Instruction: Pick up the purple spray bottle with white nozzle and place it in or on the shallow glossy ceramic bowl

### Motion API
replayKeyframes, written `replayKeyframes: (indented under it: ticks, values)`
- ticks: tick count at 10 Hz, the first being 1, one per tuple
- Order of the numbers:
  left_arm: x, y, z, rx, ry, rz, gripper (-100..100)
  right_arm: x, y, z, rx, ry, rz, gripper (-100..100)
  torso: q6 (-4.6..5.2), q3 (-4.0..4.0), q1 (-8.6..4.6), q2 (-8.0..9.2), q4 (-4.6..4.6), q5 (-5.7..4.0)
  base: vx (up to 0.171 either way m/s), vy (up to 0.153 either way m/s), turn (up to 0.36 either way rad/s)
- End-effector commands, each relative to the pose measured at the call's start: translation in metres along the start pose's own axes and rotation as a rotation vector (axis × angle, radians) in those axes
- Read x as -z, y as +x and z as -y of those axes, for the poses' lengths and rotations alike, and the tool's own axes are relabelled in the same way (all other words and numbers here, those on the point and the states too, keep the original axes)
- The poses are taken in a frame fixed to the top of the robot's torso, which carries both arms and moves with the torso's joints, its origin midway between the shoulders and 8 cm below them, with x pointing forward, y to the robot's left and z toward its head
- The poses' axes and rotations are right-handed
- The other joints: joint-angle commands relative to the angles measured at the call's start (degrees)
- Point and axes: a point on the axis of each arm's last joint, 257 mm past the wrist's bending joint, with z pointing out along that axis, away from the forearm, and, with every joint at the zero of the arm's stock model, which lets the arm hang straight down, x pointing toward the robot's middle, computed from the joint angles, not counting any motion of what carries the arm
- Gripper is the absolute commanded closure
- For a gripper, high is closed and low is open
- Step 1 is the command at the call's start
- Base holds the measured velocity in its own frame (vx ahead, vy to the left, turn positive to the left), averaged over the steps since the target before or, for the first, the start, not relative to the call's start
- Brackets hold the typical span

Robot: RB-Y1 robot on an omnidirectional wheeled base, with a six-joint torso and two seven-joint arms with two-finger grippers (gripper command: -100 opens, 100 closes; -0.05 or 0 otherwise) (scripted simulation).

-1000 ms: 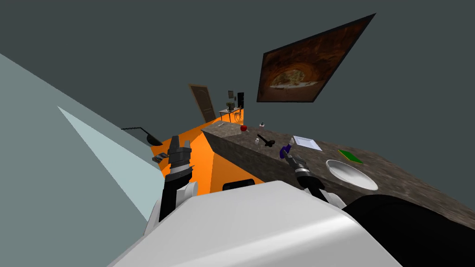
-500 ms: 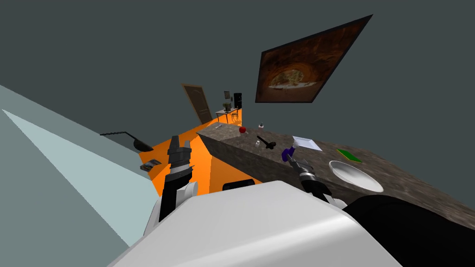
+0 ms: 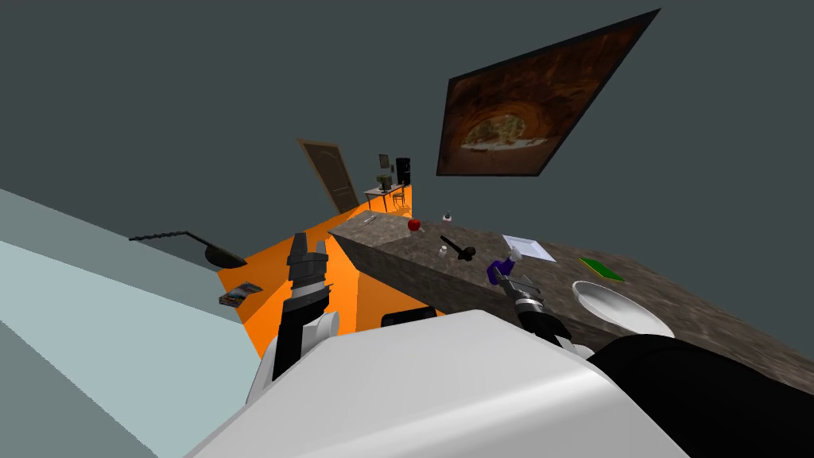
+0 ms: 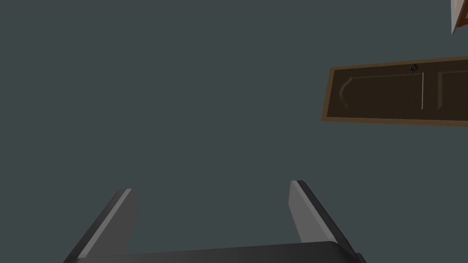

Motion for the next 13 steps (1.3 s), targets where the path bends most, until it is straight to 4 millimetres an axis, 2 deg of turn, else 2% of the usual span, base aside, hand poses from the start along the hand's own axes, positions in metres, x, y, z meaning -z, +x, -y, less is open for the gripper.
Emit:
replayKeyframes:
  ticks: [1,2,6,7,8,9,10,11,13]
  values:
    - [0.0,0.0,0.0,0.0,0.0,0.0,0,0.0,0.0,0.0,0.0,0.0,0.0,-100,0.0,0.0,0.0,0.0,0.0,0.0,0.006,0.001,0.0]
    - [0.0,0.0,0.0,0.0,0.0,0.0,0,0.0,0.0,0.0,0.0,0.0,0.0,100,0.0,0.06,-0.01,0.09,0.02,0.0,0.0,0.0,0.0]
    - [0.0,0.0,0.0,0.0,0.0,0.0,0,0.0,-0.001,0.0,0.0,0.0,0.001,100,-0.02,0.06,-0.05,0.1,0.02,-0.05,0.0,0.0,0.0]
    - [0.0,0.0,0.0,0.0,0.0,0.0,0,0.0,0.0,0.0,0.0,0.0,0.001,0,-0.02,0.06,-0.05,0.1,0.02,-0.04,0.0,0.0,0.0]
    - [0.0,0.0,0.0,0.0,0.0,0.0,0,0.0,0.0,0.0,0.0,0.0,0.001,100,-0.03,0.06,-0.05,0.1,0.02,-0.05,0.0,0.0,0.0]
    - [0.0,0.0,0.0,0.0,0.0,0.0,0,0.0,0.0,0.0,0.001,0.0,0.001,0,-0.03,0.06,-0.05,0.1,0.02,-0.05,0.0,0.0,0.0]
    - [0.0,0.0,0.0,0.0,0.0,0.0,0,-0.002,-0.016,0.005,0.01,-0.001,0.031,100,-0.03,0.06,-0.05,0.1,0.02,-0.05,-0.112,0.046,0.12]
    - [0.0,0.0,0.0,0.0,0.0,0.0,0,-0.003,-0.02,0.006,0.012,0.0,0.04,100,-0.07,0.22,0.1,0.4,0.08,0.0,-0.163,0.068,0.116]
    - [0.0,0.0,0.0,0.0,0.0,0.0,0,-0.003,-0.042,0.015,0.022,0.008,0.078,100,0.0,0.47,0.25,0.82,0.17,0.05,-0.204,0.043,0.127]
